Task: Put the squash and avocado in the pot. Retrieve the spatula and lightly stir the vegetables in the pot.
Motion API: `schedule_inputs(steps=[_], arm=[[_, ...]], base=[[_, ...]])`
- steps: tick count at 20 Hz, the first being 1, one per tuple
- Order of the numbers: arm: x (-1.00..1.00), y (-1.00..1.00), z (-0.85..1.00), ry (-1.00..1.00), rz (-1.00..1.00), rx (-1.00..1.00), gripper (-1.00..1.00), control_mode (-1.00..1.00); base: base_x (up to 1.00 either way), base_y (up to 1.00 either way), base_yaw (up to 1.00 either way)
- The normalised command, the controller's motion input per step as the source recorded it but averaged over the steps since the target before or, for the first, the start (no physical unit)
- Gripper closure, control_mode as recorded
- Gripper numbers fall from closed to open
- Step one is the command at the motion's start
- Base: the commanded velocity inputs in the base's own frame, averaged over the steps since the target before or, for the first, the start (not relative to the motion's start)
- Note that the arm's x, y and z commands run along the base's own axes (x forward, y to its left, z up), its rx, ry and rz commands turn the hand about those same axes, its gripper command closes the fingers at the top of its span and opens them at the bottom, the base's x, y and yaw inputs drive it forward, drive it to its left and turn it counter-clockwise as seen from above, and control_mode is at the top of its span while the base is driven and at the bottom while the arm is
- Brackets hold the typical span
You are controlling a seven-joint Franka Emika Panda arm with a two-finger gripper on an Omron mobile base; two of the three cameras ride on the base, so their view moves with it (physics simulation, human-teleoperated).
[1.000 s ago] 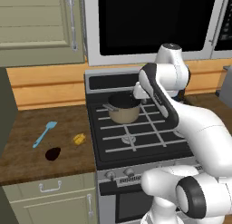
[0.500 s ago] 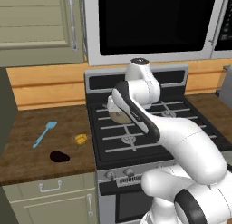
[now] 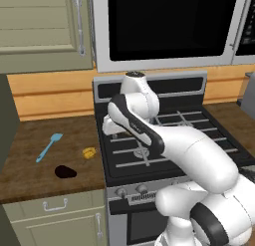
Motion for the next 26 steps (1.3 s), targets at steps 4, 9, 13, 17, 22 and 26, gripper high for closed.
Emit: schedule_inputs(steps=[4,9,13,17,22,26], arm=[[0.0,0.84,-0.34,0.02,0.34,0.0,-1.0,-1.0],[0.0,0.78,-0.41,0.0,0.26,0.0,-1.0,-1.0],[0.0,0.7,-0.43,0.0,0.24,0.0,-1.0,-1.0],[0.02,0.31,-0.2,0.03,0.18,0.0,-1.0,-1.0],[0.04,0.24,-0.17,-0.01,0.01,-0.01,-1.0,-1.0],[0.12,0.5,-0.37,-0.02,0.0,0.0,-1.0,-1.0]], base=[[0.0,0.0,0.0],[0.0,0.0,0.0],[0.0,0.0,0.0],[0.0,0.0,0.0],[0.0,0.0,0.0],[0.0,0.0,0.0]])
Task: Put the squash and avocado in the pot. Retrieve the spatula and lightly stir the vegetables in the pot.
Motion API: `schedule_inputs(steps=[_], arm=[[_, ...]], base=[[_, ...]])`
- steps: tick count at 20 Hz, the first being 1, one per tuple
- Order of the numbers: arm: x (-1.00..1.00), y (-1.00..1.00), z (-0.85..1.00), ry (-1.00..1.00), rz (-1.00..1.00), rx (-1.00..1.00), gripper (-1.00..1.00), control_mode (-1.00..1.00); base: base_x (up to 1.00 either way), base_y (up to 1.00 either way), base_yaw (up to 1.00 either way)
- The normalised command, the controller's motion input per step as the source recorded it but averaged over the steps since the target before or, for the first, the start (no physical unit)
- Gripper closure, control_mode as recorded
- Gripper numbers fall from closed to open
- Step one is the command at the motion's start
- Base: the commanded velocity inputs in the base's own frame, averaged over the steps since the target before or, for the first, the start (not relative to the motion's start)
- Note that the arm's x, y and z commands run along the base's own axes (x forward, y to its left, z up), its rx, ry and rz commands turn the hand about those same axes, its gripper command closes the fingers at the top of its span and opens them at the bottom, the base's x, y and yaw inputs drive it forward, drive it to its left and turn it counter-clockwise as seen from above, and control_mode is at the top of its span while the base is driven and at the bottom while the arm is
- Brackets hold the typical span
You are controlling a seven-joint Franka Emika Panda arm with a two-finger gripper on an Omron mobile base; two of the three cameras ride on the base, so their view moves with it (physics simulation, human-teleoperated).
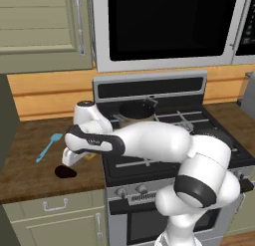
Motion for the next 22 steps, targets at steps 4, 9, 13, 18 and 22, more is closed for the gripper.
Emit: schedule_inputs(steps=[4,9,13,18,22], arm=[[0.13,0.34,-0.24,0.0,0.0,0.0,-1.0,-1.0],[0.09,0.27,-0.29,0.01,0.0,0.0,-1.0,-1.0],[0.12,0.2,-0.38,0.0,0.0,0.0,-1.0,-1.0],[0.15,0.16,-0.39,0.0,0.0,0.0,-1.0,-1.0],[0.28,0.08,-0.3,0.0,0.0,0.0,-1.0,-1.0]], base=[[0.0,0.0,0.0],[0.0,0.0,0.0],[0.0,0.0,0.0],[0.0,0.0,0.0],[0.0,0.0,0.0]])
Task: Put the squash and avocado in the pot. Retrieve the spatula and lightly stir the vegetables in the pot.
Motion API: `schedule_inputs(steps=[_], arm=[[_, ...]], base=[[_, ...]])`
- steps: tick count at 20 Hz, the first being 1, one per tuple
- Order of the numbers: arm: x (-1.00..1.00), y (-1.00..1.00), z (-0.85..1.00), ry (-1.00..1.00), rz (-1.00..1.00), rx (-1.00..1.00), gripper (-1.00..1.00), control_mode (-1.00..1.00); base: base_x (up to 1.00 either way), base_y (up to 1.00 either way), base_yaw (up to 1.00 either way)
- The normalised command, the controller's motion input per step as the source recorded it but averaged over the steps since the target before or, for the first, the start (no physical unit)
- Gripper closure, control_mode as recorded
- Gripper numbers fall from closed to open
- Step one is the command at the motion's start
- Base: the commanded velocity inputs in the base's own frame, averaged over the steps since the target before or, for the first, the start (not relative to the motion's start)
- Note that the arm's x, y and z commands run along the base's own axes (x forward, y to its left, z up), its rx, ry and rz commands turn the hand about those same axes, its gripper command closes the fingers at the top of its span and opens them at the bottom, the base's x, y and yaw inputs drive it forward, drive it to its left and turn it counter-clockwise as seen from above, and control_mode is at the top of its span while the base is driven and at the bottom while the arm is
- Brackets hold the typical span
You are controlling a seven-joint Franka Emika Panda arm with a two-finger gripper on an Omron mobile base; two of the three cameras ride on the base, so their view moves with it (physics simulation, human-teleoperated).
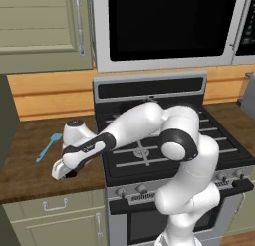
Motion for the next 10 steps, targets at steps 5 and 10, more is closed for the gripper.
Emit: schedule_inputs(steps=[5,10], arm=[[0.24,0.13,-0.28,0.0,0.0,0.0,-1.0,-1.0],[0.15,0.24,-0.29,-0.01,0.0,0.0,-1.0,-1.0]], base=[[0.0,0.0,0.0],[0.0,0.0,0.0]])
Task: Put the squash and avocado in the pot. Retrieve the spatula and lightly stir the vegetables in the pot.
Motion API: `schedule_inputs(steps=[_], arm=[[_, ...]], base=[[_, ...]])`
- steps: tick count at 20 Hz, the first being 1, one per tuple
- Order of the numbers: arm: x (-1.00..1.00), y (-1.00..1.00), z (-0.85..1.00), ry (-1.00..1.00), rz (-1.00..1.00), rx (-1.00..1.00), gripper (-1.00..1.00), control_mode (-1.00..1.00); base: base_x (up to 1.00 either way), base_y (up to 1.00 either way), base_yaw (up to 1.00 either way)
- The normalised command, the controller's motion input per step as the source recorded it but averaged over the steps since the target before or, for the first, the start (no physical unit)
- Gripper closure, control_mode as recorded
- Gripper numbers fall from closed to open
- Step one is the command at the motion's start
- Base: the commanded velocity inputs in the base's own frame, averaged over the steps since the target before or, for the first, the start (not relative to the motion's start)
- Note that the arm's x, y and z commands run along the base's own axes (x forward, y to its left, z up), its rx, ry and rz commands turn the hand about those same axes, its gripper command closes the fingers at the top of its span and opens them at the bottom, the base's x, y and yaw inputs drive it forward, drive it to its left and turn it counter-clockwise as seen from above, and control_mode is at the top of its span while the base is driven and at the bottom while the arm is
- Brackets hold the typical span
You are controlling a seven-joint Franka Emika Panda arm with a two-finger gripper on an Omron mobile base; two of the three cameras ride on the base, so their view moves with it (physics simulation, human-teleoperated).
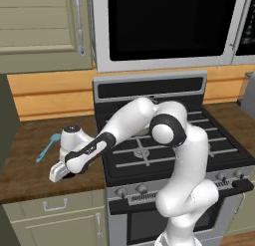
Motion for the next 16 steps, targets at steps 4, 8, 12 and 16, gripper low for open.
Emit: schedule_inputs(steps=[4,8,12,16], arm=[[0.04,0.14,-0.09,0.01,0.0,0.0,1.0,-1.0],[0.0,-0.05,0.0,-0.01,0.0,0.0,1.0,-1.0],[-0.09,-0.82,0.59,-0.24,-0.13,0.0,1.0,-1.0],[-0.01,-1.0,0.95,-0.22,-0.25,0.0,1.0,-1.0]], base=[[0.0,0.0,0.0],[0.0,0.0,0.0],[0.0,0.0,0.0],[0.0,0.0,0.0]])
